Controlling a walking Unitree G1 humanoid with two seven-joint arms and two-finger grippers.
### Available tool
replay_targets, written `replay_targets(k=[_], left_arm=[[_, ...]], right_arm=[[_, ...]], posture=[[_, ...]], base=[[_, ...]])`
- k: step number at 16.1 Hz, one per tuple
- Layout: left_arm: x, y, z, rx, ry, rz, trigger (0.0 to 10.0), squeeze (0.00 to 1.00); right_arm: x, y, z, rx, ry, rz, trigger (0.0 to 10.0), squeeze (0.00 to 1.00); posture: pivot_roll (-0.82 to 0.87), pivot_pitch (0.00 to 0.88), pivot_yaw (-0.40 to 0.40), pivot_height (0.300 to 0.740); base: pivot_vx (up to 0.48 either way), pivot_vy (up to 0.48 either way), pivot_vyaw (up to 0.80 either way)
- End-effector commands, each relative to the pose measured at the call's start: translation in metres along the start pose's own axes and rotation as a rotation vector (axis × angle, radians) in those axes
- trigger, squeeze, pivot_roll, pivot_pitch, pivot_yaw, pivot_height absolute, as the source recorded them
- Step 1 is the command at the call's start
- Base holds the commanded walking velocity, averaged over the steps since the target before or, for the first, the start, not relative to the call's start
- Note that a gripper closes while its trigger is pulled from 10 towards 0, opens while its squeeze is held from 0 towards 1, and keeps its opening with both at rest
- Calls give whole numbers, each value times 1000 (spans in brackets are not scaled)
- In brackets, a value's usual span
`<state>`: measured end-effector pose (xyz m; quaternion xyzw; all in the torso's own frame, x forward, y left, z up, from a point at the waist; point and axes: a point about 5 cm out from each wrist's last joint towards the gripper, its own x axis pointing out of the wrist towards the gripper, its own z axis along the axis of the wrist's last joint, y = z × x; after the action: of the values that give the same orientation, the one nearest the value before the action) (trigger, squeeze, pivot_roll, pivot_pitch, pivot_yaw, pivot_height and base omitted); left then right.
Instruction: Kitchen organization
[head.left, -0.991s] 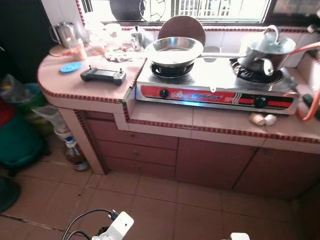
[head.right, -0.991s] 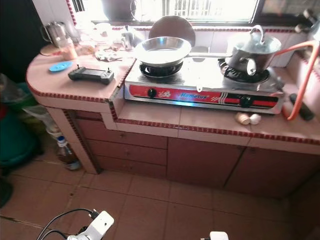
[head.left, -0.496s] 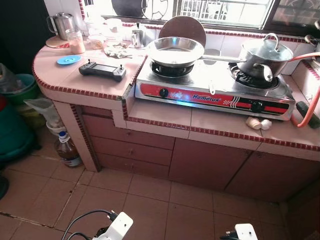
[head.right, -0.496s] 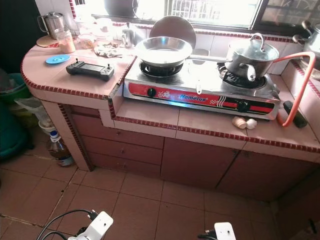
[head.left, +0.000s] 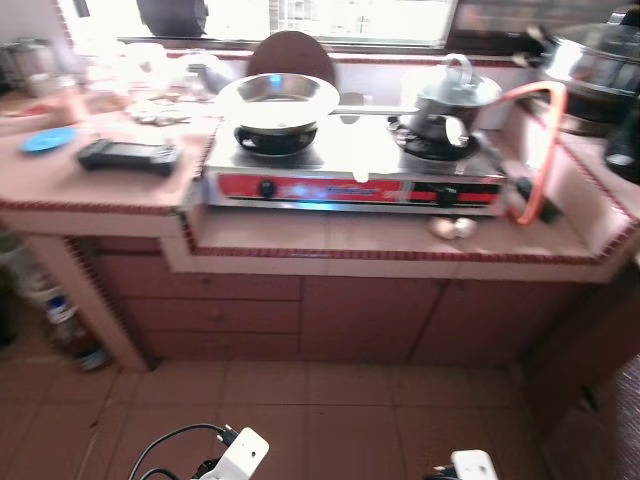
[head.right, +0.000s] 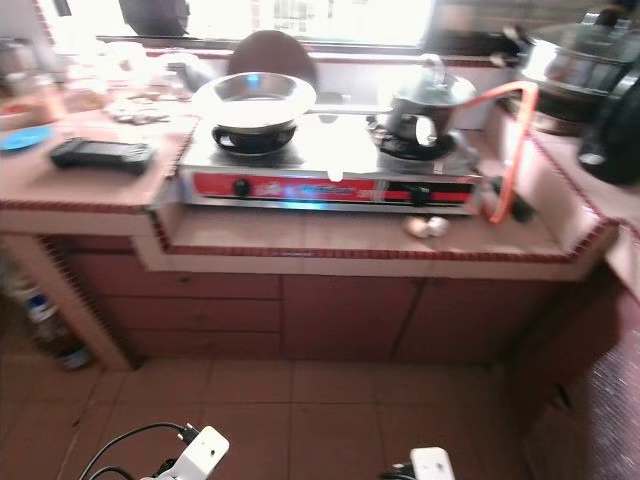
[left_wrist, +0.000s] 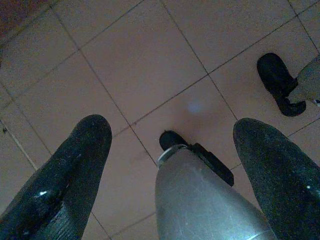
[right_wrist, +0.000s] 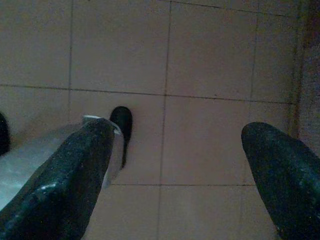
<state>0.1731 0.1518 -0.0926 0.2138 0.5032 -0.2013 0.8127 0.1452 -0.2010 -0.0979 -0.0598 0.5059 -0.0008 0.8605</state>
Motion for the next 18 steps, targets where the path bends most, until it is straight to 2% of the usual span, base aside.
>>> replay_targets(k=[1, 3, 9, 11, 12, 13, 15, 17, 18], left_arm=[[0, 1, 1, 2, -3, 3, 10000, 0], [0, 1, 1, -1, -6, 2, 10000, 0], [-1, 6, 2, 46, -17, 39, 10000, 0], [-1, 9, 1, 54, -15, 43, 10000, 0], [-1, 12, 1, 56, -18, 54, 10000, 0], [-2, 13, 1, 43, -24, 71, 10000, 0], [-2, 16, 2, 13, -37, 100, 10000, 0], [-3, 19, 1, -45, -48, 144, 10000, 0], [-3, 20, 0, -100, -49, 163, 10000, 0]], right_arm=[[1, 3, 7, -10, -15, 11, 10000, 0], [2, 6, 10, -12, -25, 20, 10000, 0], [2, 10, 8, -47, -11, 33, 10000, 0], [2, 12, 6, -6, -6, 31, 10000, 0], [2, 15, 6, 91, -18, 30, 10000, 0], [2, 15, 8, 185, -38, 37, 10000, 0], [3, 17, 17, 238, -77, 66, 10000, 0], [4, 23, 26, 174, -103, 101, 10000, 0], [4, 27, 33, 166, -118, 121, 10000, 0]], posture=[[81, 0, -40, 740], [86, 0, -39, 740], [99, 0, -45, 740], [102, 0, -28, 740], [111, 0, -21, 740], [116, 0, -21, 740], [149, 0, -33, 740], [178, 0, -52, 740], [191, 0, -63, 740]], base=[[0, 0, -750], [0, 0, -587], [0, 0, 0], [0, 0, 0], [0, 0, 0], [0, 0, 0], [0, 0, 0], [0, 0, 0], [0, 0, 0]])
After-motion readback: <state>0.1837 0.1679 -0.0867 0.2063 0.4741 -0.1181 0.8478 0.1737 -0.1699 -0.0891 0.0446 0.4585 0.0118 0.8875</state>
